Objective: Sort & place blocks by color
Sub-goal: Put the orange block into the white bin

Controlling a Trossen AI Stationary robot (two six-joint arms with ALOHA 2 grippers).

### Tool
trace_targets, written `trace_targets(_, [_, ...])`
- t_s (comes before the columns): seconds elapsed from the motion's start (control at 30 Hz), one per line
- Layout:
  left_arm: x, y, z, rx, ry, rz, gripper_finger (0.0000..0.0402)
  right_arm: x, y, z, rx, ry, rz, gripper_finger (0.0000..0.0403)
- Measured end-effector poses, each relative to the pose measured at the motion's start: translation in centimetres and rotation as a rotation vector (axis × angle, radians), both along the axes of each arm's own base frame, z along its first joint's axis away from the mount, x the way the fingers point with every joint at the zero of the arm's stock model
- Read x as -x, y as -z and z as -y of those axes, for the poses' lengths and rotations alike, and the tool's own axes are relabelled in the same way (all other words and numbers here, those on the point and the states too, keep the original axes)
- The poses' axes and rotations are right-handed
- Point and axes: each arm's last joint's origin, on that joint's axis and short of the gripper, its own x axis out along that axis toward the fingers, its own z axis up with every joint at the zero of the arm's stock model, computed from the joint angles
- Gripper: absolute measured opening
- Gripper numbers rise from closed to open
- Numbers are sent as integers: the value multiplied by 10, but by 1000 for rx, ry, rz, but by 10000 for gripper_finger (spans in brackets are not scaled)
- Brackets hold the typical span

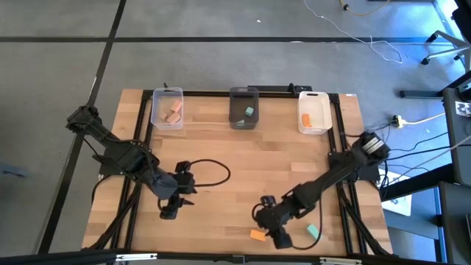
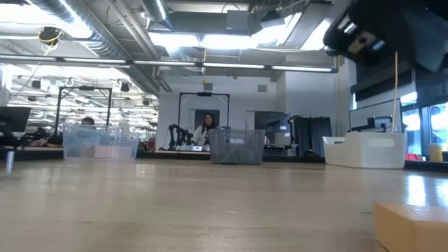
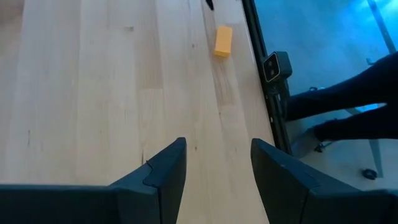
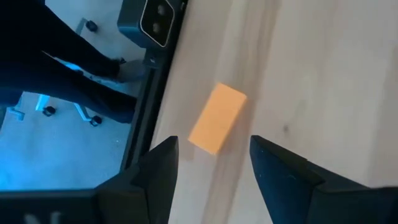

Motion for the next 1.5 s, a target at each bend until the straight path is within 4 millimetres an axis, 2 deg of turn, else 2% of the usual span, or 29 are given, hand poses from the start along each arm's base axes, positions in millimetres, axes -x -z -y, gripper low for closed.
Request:
trace_targets(0.27, [0,0,0,0,2,-1,169,-5,33,-18,18,51,-30,200])
trace_targets(0.5, [0,0,0,0,2,-1,170,-7,51,-20,70,124,-46,200])
trace_targets(1.23, [0,0,0,0,0,-1,170,-7,51,-24,55,220,-30,200])
trace_targets(1.5, [0,0,0,0,0,-1,170,-9,62,-31,6,284,-49,200])
